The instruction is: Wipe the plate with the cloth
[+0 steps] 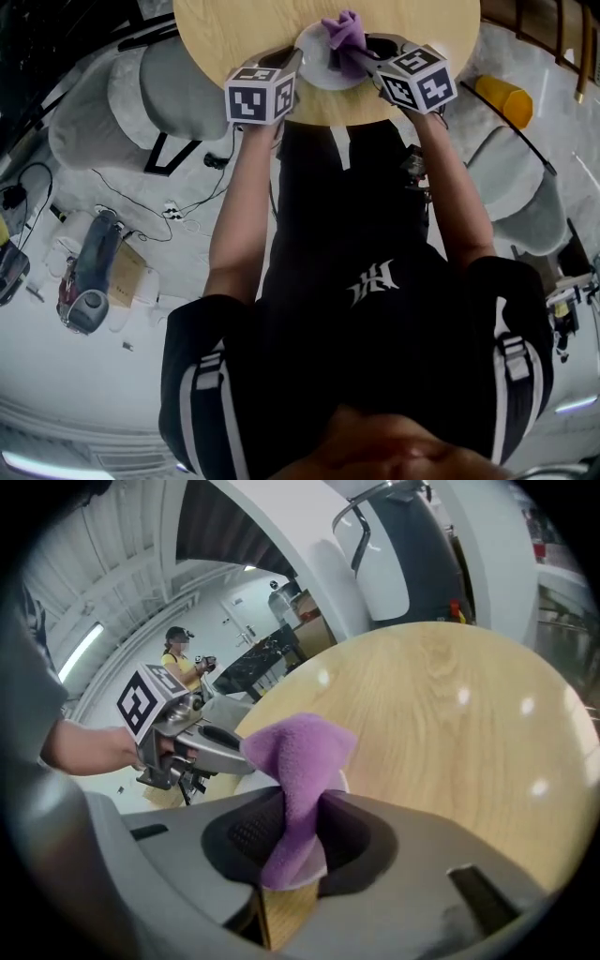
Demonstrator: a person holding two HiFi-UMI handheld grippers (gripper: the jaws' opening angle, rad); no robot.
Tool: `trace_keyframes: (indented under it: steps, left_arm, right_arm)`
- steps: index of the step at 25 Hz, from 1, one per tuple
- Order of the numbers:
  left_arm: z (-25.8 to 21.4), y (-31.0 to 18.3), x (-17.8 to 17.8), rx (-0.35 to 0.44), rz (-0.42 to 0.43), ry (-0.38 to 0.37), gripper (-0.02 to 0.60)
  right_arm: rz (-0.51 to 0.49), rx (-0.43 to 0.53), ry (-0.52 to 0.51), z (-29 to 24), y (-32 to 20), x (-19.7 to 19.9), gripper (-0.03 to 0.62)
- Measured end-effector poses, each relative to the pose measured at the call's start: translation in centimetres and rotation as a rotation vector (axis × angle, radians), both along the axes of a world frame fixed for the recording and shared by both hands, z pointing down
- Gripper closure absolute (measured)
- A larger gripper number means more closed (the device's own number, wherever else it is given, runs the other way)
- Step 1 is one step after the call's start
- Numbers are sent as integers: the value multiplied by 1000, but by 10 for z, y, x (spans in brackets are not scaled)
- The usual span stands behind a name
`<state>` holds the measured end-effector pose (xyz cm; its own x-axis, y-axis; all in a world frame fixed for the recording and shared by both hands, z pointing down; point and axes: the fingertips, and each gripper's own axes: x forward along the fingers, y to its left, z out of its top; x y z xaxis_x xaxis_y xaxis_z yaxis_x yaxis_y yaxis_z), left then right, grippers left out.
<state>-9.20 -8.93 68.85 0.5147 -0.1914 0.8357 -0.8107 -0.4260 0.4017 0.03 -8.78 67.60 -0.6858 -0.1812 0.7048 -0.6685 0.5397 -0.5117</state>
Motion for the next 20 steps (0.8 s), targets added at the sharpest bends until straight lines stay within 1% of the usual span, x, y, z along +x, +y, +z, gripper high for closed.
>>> trace_keyframes:
  steps: [5, 8, 10, 13, 16, 20]
  left_arm:
    - [0, 1, 0, 0, 1, 3, 531]
    - [1, 1, -1, -2, -1, 4, 531]
    - [1, -1, -1, -1, -3, 5, 531]
    - [0, -2, 0, 2, -1, 3, 531]
    - [0, -2, 1, 2, -6, -1, 532]
    - [0, -3, 2, 3, -7, -5, 532]
  right_arm:
    - [61, -2, 37, -6, 5, 46, 499]
    - [73, 5, 66, -8, 8, 58, 499]
    - [81, 12, 67, -11, 7, 60, 499]
    - [83, 42, 14, -31, 0, 45, 500]
    - [45, 57, -63, -43, -5, 9, 500]
    - [-4, -6, -110, -24, 2, -38, 500]
